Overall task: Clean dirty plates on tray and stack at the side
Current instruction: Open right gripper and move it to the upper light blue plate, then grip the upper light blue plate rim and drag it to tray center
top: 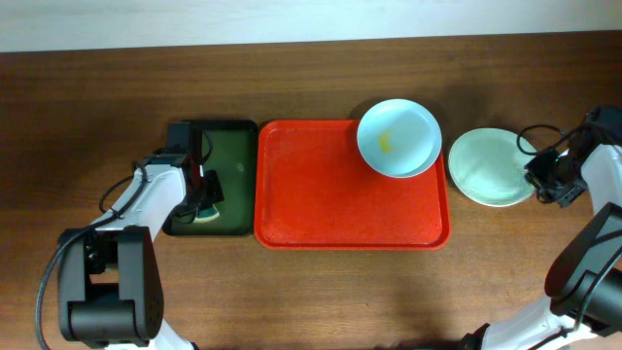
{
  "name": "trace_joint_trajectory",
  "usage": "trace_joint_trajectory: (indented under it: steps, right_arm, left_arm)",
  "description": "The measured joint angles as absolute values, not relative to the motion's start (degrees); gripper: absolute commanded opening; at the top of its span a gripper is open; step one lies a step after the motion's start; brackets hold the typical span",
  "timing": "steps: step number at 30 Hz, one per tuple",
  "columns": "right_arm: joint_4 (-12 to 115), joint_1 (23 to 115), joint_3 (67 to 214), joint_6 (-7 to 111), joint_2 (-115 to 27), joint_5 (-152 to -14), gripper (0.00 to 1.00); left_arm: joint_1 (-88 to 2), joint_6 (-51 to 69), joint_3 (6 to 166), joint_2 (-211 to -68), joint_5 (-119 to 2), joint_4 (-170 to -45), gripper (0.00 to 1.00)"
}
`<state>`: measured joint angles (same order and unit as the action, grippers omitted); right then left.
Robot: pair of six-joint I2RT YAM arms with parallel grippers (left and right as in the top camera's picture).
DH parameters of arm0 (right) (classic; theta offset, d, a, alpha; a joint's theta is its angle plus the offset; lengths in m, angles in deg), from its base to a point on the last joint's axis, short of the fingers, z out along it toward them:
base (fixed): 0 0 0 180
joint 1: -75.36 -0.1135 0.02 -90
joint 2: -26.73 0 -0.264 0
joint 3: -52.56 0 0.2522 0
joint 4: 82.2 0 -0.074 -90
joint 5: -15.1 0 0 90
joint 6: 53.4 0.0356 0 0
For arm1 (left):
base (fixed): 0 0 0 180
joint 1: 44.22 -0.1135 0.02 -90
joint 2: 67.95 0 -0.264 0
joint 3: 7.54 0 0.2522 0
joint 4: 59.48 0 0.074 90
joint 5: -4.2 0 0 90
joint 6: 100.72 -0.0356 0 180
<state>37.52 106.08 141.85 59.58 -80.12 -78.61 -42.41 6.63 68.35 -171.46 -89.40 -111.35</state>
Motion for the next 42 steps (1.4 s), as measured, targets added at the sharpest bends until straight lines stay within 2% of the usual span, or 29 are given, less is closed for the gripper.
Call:
trace_joint_trajectory:
  steps: [1,6,17,19,21,22,23,24,28,36,42]
  right_arm:
    - [37.4,106.1,141.8,59.6,-80.2,-78.8,0.75]
    - [36.2,105.3,141.8,57.5,-80.3,-80.6,0.79]
    - [36.3,79.8,141.8,48.5,-80.3,-81.8,0.80]
    - [38.3,73.5,141.8,43.3,-80.3,-82.1,0.63]
    - [41.4,68.2,141.8,37.6,-80.3,-82.0,0.38]
    - [42.8,66.2,141.8,35.6,-80.3,-81.9,0.31]
    - [44.7,63.0,141.8,31.8,-80.3,-81.9,0.88]
    - [45.4,61.1,141.8,30.6,-80.3,-81.6,0.98]
    - [47.7,56.4,141.8,26.2,-80.3,-78.8,0.98]
    - [47.7,56.3,141.8,25.5,-80.3,-77.7,0.98]
    - [47.7,56.3,141.8,25.4,-80.3,-77.7,0.98]
  left_arm:
    - [-42.4,6.6,68.3,-171.5,-89.4,-111.3,0.00]
    - [-42.4,6.6,68.3,-171.5,-89.4,-111.3,0.00]
    - [-42.4,6.6,68.3,-171.5,-89.2,-111.3,0.00]
    - [-42.4,6.6,68.3,-171.5,-89.2,-111.3,0.00]
    - [-42.4,6.6,68.3,-171.5,-89.2,-111.3,0.00]
    - [-42.4,6.6,68.3,-171.5,-89.2,-111.4,0.00]
    - [-42.4,6.6,68.3,-171.5,-89.2,-111.3,0.00]
    - [-42.4,6.6,68.3,-171.5,-89.2,-111.3,0.00]
    - [-42.4,6.6,68.3,-171.5,-89.2,-111.3,0.02]
    - [-42.4,6.6,68.3,-171.5,-89.2,-111.3,0.00]
    - [-42.4,6.6,68.3,-171.5,-89.2,-111.3,0.04]
